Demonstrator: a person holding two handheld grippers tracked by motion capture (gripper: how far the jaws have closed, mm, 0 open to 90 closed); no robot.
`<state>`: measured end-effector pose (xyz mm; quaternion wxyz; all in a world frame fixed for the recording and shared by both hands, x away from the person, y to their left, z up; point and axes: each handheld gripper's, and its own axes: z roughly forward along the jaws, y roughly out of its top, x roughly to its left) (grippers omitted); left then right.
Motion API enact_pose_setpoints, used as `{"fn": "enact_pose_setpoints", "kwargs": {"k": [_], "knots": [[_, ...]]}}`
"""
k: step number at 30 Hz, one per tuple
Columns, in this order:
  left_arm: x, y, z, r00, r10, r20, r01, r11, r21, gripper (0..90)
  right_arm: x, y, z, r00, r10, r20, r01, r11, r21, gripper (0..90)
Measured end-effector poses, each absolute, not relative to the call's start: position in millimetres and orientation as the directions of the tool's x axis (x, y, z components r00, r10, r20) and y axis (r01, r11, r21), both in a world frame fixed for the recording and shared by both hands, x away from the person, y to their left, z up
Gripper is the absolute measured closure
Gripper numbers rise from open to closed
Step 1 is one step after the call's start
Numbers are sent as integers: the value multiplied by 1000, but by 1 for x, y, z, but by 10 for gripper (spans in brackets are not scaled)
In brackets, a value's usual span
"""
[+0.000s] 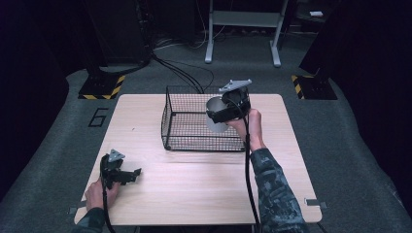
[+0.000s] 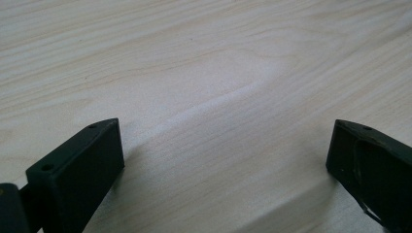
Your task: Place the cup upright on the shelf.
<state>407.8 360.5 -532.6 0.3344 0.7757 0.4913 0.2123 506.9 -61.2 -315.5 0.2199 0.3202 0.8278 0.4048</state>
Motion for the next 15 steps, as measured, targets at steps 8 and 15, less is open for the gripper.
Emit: {"fn": "enact_pose_setpoints", "kwargs": {"k": [8,15], "knots": [[408,361,-533,428,904,2,620,-295,727,0,516,-60,-319,-687,720,-99,371,465,804,59],[408,361,-533,428,904,1,620,-294,727,1,527,-57,-323,-679,729,-91,392,464,794,59]]}}
